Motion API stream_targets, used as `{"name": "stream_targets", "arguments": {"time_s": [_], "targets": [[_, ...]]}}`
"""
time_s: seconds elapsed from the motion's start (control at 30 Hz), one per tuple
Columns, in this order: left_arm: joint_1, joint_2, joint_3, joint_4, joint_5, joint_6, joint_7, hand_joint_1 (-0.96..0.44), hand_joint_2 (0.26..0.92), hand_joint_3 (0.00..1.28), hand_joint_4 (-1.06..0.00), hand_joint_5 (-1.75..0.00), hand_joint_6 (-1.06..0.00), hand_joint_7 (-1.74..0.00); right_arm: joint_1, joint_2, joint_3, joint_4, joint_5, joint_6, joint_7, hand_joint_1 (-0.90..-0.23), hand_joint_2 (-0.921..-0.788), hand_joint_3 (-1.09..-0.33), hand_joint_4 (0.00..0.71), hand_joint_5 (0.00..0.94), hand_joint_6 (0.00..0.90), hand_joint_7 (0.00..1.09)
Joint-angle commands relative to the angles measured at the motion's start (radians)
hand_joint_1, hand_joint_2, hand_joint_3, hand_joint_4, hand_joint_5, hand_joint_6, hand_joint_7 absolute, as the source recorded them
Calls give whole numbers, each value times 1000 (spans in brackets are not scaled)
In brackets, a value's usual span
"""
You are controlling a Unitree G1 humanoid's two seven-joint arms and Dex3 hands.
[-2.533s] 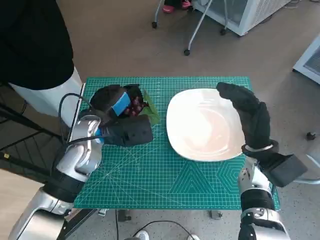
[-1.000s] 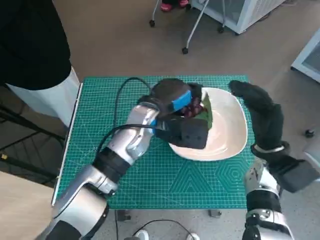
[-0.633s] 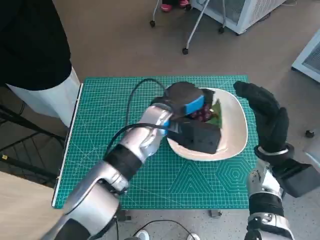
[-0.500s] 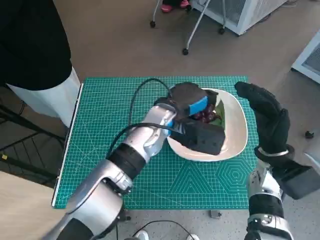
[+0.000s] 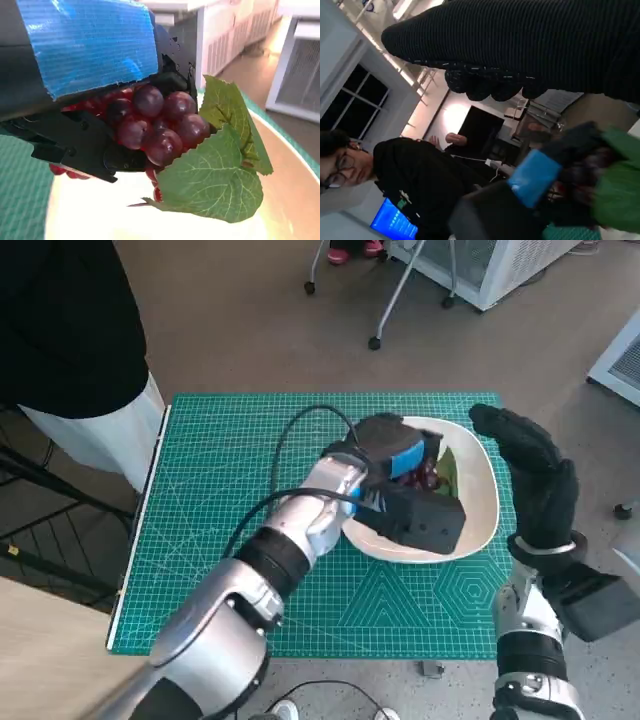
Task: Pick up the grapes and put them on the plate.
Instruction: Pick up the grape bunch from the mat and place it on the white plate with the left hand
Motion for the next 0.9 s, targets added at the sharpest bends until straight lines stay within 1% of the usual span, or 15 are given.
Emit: {"name": "stream_targets", "arguments": {"time_s": [0.03,0.3,0.4,0.43,0.47,0.5,0.53,0.57,0.63,0.67,0.7,0.77,0.8,0.83,0.9], "targets": [[-38,-12,6,19,-10,19,-14,4,919,306,-339,-1698,-486,-1158,24,1,8,-4,-8,18,-13,-484,-921,-574,237,0,240,0],[-36,-14,22,24,-27,24,-34,5,920,304,-347,-1685,-476,-1169,25,3,12,-8,-12,19,-23,-488,-921,-582,231,0,234,0],[-34,-11,39,25,-47,16,-49,3,921,299,-373,-1572,-435,-1301,27,3,14,-12,-11,20,-25,-488,-921,-585,230,0,233,0],[-34,-10,44,26,-54,13,-54,19,921,295,-386,-1533,-410,-1313,28,3,15,-12,-11,21,-25,-488,-921,-586,229,0,232,0],[-33,-10,48,27,-59,11,-59,62,921,283,-407,-1502,-384,-1237,28,3,15,-13,-11,21,-25,-488,-921,-586,229,0,232,0],[-33,-9,51,29,-63,10,-63,113,921,269,-429,-1478,-361,-1118,28,3,16,-13,-11,21,-26,-488,-921,-587,229,0,231,0],[-34,-9,53,31,-66,10,-66,178,921,254,-455,-1455,-338,-947,28,3,16,-13,-12,21,-27,-487,-921,-588,228,0,231,0],[-34,-9,55,33,-68,12,-70,163,920,230,-466,-1383,-327,-767,28,3,17,-14,-12,21,-28,-487,-921,-589,228,0,230,0],[-37,-11,55,37,-69,19,-76,-28,920,181,-464,-1138,-323,-500,29,3,18,-15,-13,20,-30,-487,-921,-590,227,0,230,0],[-39,-12,54,39,-68,22,-78,-176,920,155,-459,-957,-328,-400,29,3,18,-15,-14,19,-31,-487,-921,-591,227,0,230,0],[-40,-14,51,41,-67,26,-80,-275,920,140,-458,-807,-336,-326,29,3,18,-15,-14,19,-32,-487,-921,-591,227,0,229,0],[-42,-15,43,44,-61,30,-79,-430,921,135,-449,-512,-351,-206,30,3,19,-15,-14,19,-33,-487,-921,-592,226,0,229,0],[-42,-14,38,44,-57,29,-77,-488,921,139,-437,-400,-355,-164,30,4,20,-16,-14,19,-34,-486,-921,-593,226,0,228,0],[-41,-14,33,45,-53,28,-75,-545,921,148,-417,-294,-356,-126,30,4,20,-17,-15,19,-35,-486,-921,-594,226,0,228,0],[-39,-10,23,44,-45,20,-68,-628,921,175,-372,-169,-349,-82,31,3,21,-17,-15,19,-37,-486,-921,-595,225,0,227,0]]}}
